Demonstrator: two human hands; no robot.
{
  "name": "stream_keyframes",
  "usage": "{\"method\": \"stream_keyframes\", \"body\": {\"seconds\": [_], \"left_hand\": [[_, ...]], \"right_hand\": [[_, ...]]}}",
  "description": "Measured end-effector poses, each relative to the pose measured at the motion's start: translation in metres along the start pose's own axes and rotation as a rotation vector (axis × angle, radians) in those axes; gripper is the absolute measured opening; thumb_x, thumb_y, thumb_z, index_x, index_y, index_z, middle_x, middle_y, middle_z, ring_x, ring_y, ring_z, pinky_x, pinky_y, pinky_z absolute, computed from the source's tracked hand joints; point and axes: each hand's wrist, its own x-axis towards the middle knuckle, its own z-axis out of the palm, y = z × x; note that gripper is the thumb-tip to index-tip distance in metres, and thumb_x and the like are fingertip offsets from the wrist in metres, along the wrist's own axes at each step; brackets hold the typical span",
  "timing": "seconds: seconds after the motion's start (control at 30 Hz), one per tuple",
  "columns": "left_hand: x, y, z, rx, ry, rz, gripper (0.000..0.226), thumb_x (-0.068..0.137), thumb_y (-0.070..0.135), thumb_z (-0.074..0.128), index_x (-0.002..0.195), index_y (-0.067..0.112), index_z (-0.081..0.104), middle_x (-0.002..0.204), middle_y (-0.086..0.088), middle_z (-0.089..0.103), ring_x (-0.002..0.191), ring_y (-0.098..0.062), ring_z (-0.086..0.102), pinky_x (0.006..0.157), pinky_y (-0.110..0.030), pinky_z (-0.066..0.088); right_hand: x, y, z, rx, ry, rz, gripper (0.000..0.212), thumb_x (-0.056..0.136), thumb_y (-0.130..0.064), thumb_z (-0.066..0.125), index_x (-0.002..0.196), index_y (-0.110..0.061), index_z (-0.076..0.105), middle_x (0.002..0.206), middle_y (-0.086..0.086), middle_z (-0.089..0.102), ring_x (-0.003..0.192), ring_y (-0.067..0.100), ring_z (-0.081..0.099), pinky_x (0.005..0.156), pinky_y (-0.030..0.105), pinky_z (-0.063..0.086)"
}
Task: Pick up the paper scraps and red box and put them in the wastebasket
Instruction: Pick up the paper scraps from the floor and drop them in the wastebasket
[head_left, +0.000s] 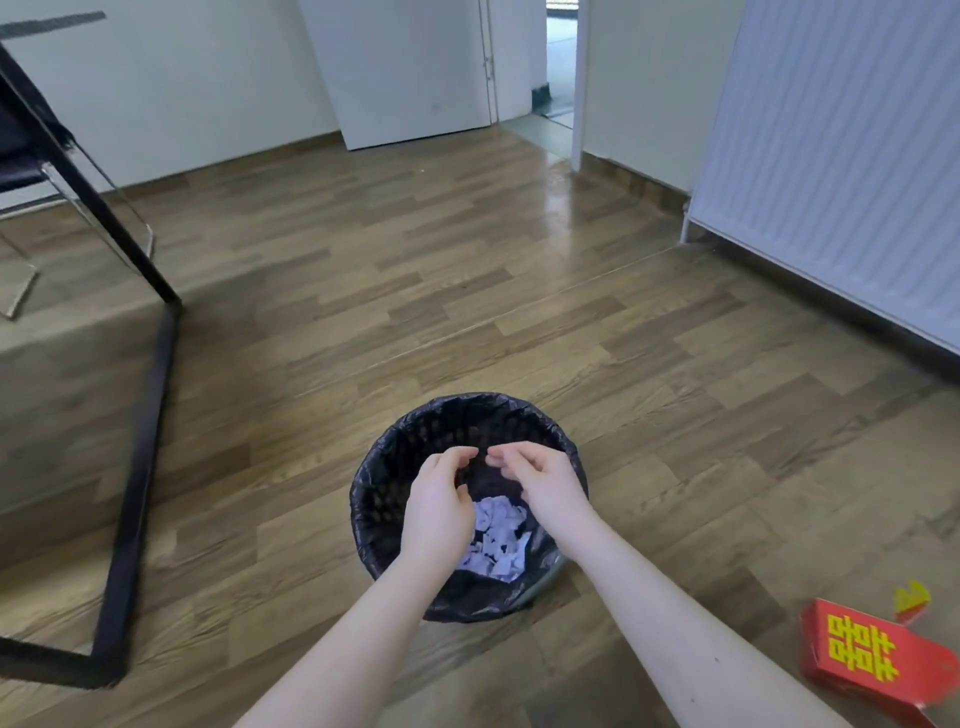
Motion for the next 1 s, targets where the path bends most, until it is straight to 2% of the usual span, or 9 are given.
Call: {"method": "stream_keyframes", "body": {"seconds": [0.1,0.23,0.37,0.43,0.5,0.6,0.67,0.8,1.0], "left_hand": [[0.004,0.022,0.012,-0.088,-0.022,0.094,0.033,0.085,-0.001,0.048,0.110,0.019,0.059,0.113,0.000,0.059,0.099,-0.010,0.056,0.086,-0.021,0.042],[0.002,0.059,0.048,-0.236,-0.150,0.265,0.025,0.082,-0.001,0.054,0.099,0.015,0.061,0.097,0.000,0.061,0.073,0.001,0.055,0.073,-0.010,0.045],[-0.009,0.080,0.112,-0.199,-0.377,0.434,0.026,0.078,-0.004,0.057,0.097,0.011,0.063,0.088,0.001,0.055,0.069,-0.001,0.054,0.068,-0.008,0.043],[-0.014,0.075,0.154,-0.132,-0.489,0.447,0.025,0.076,-0.004,0.056,0.096,0.008,0.062,0.087,-0.003,0.052,0.076,-0.018,0.059,0.076,-0.022,0.050],[-0.015,0.057,0.194,-0.035,-0.585,0.398,0.027,0.074,-0.003,0.055,0.099,0.008,0.061,0.091,-0.003,0.050,0.087,-0.026,0.059,0.083,-0.036,0.051],[-0.010,0.021,0.250,0.165,-0.704,0.291,0.032,0.078,0.002,0.057,0.108,0.010,0.058,0.108,-0.008,0.053,0.106,-0.028,0.055,0.088,-0.032,0.044],[-0.005,0.000,0.276,0.281,-0.757,0.246,0.037,0.080,0.006,0.058,0.116,0.010,0.054,0.124,-0.011,0.052,0.116,-0.029,0.049,0.093,-0.030,0.041],[0.005,-0.027,0.310,0.364,-0.850,0.222,0.063,0.079,0.010,0.063,0.137,0.016,0.040,0.150,-0.006,0.033,0.135,-0.027,0.032,0.109,-0.032,0.033],[-0.001,-0.046,0.340,0.431,-0.882,0.334,0.059,0.082,-0.002,0.052,0.137,0.016,0.041,0.157,-0.006,0.022,0.143,-0.027,0.022,0.117,-0.032,0.022]], "right_hand": [[-0.003,-0.012,-0.025,0.089,0.068,-0.024,0.020,0.094,-0.019,0.046,0.092,-0.022,0.065,0.099,0.001,0.068,0.095,0.016,0.063,0.086,0.036,0.051],[-0.007,0.000,-0.093,0.194,0.327,-0.096,0.018,0.092,-0.008,0.048,0.085,-0.015,0.063,0.079,0.002,0.064,0.071,0.010,0.061,0.061,0.020,0.053],[-0.018,0.064,-0.157,0.174,0.567,0.042,0.020,0.090,-0.001,0.049,0.080,-0.014,0.061,0.072,0.005,0.060,0.051,-0.001,0.059,0.049,0.013,0.045],[-0.029,0.117,-0.178,0.107,0.632,0.175,0.020,0.087,0.005,0.050,0.080,-0.011,0.061,0.076,0.013,0.059,0.045,-0.002,0.058,0.047,0.011,0.044],[-0.042,0.171,-0.187,-0.014,0.616,0.354,0.016,0.082,0.005,0.055,0.086,-0.006,0.065,0.085,0.020,0.063,0.060,0.011,0.060,0.061,0.023,0.046],[-0.067,0.238,-0.185,-0.172,0.596,0.559,0.021,0.074,0.004,0.059,0.084,-0.011,0.068,0.092,0.017,0.069,0.087,0.026,0.063,0.075,0.028,0.043],[-0.081,0.261,-0.176,-0.247,0.546,0.634,0.026,0.071,0.001,0.061,0.088,-0.017,0.064,0.095,0.012,0.066,0.083,0.023,0.061,0.069,0.027,0.041],[-0.092,0.285,-0.164,-0.396,0.448,0.634,0.027,0.073,-0.015,0.070,0.090,-0.030,0.054,0.102,0.004,0.046,0.064,0.003,0.050,0.069,0.023,0.040],[-0.083,0.305,-0.155,-0.537,0.457,0.654,0.022,0.083,-0.013,0.060,0.089,-0.028,0.044,0.102,-0.001,0.041,0.071,0.020,0.055,0.068,0.027,0.043]]}}
